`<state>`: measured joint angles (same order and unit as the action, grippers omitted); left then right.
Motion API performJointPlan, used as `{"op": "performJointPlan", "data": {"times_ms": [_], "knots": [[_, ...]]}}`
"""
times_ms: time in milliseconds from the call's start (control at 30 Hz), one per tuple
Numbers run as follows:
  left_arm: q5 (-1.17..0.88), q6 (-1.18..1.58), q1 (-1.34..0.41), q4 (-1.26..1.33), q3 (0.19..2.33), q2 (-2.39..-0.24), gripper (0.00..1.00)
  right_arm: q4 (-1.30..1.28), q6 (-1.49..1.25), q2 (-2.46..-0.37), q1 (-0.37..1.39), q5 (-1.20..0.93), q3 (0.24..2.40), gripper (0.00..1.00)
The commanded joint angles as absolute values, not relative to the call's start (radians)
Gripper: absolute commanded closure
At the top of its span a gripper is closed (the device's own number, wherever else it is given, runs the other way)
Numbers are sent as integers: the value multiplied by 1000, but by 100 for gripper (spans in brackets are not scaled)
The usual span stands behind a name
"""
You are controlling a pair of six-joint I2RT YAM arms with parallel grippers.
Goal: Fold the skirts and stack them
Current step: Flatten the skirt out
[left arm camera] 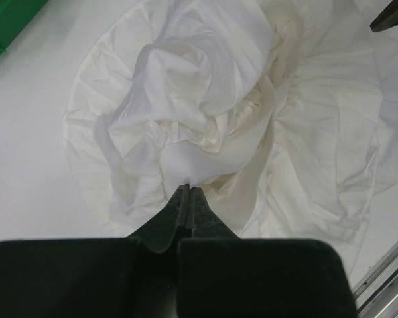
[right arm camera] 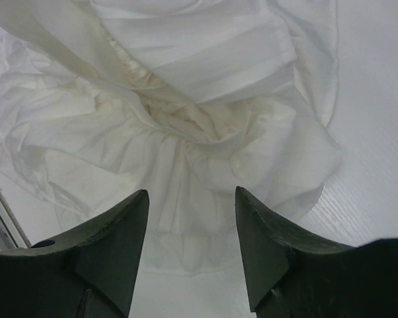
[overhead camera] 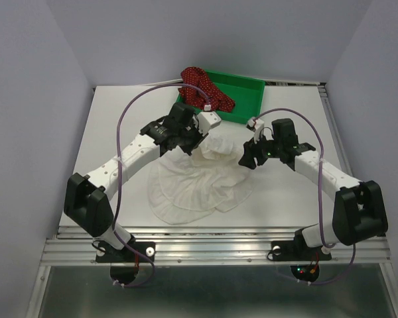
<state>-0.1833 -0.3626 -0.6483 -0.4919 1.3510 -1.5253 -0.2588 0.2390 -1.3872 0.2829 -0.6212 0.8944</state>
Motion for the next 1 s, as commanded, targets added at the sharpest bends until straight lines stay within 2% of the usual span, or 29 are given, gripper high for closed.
{"op": "performJointPlan", "data": {"times_ms": [0, 33, 500, 667, 800, 933, 967], "knots": [[-238, -338, -606, -491, 1420, -1551, 100, -150, 268, -1452, 305, -638, 954, 38], [-244, -336, -600, -491, 1425, -1555, 100, -150, 270, -1468, 305, -638, 968, 36], [-281, -337, -564, -483, 1451, -1609, 100, -164, 313, -1667, 370, -572, 1115, 34], [-279, -348, -560, -491, 1462, -1623, 100, -242, 347, -1721, 370, -580, 1158, 23], [-279, -353, -552, -486, 1463, -1626, 100, -287, 365, -1713, 370, -612, 1160, 21], [-281, -353, -535, -485, 1460, -1629, 100, -322, 379, -1698, 370, -618, 1147, 44], [-282, -351, -526, -485, 1459, -1628, 100, -322, 382, -1680, 370, -615, 1132, 52]]}}
